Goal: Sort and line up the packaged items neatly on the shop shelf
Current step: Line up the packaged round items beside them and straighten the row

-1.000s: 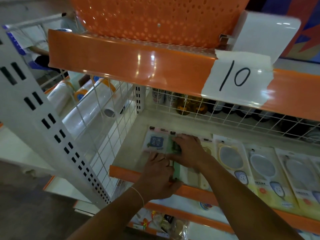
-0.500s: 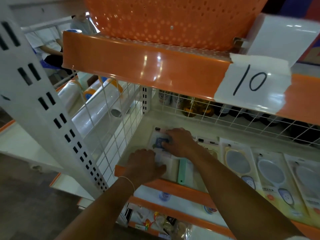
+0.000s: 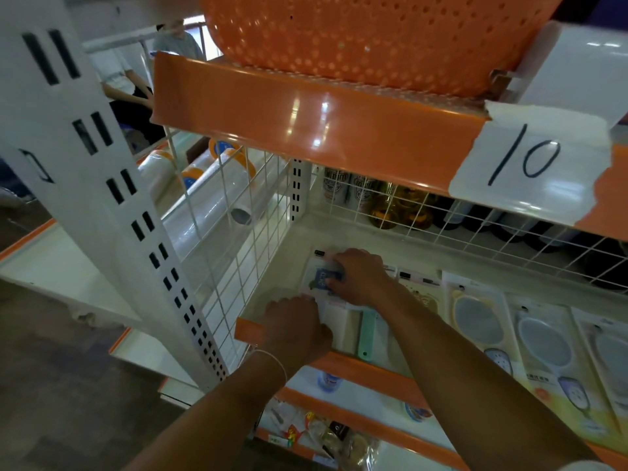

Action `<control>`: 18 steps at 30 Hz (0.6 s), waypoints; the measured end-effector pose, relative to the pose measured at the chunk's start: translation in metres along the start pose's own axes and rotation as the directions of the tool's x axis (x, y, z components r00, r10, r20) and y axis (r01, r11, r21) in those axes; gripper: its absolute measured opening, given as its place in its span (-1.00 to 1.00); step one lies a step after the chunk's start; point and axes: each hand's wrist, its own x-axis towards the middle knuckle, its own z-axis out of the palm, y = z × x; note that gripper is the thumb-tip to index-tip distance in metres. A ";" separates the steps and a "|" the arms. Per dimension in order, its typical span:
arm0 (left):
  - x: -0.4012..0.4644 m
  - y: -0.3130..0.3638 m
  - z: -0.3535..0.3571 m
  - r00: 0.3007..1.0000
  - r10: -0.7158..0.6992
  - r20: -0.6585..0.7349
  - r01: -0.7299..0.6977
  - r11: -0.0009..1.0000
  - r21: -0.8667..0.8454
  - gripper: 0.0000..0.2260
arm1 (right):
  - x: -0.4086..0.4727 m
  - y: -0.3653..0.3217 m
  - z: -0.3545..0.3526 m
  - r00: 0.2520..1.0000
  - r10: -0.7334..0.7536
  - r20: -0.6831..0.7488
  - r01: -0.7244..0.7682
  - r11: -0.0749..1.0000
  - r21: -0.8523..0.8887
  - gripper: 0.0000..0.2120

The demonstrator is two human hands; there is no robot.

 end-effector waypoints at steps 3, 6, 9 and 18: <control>0.001 -0.002 -0.003 1.000 0.015 0.018 -0.015 1.000 -0.014 -0.64 | 0.001 0.000 -0.001 1.000 0.003 -0.008 -0.003 1.000 0.009 -0.62; -0.001 -0.003 -0.005 0.999 0.026 0.018 -0.027 0.999 0.037 -0.57 | 0.000 0.000 -0.003 1.000 0.010 -0.014 -0.010 1.000 0.024 -0.56; -0.004 -0.001 -0.008 0.999 0.039 0.021 -0.042 0.986 0.163 -0.57 | -0.001 0.000 -0.006 0.999 0.016 -0.045 -0.014 0.999 0.045 -0.57; -0.010 0.004 -0.017 0.996 0.076 0.049 -0.084 0.974 0.209 -0.68 | 0.004 -0.001 -0.013 0.999 0.017 -0.041 -0.014 0.997 0.071 -0.69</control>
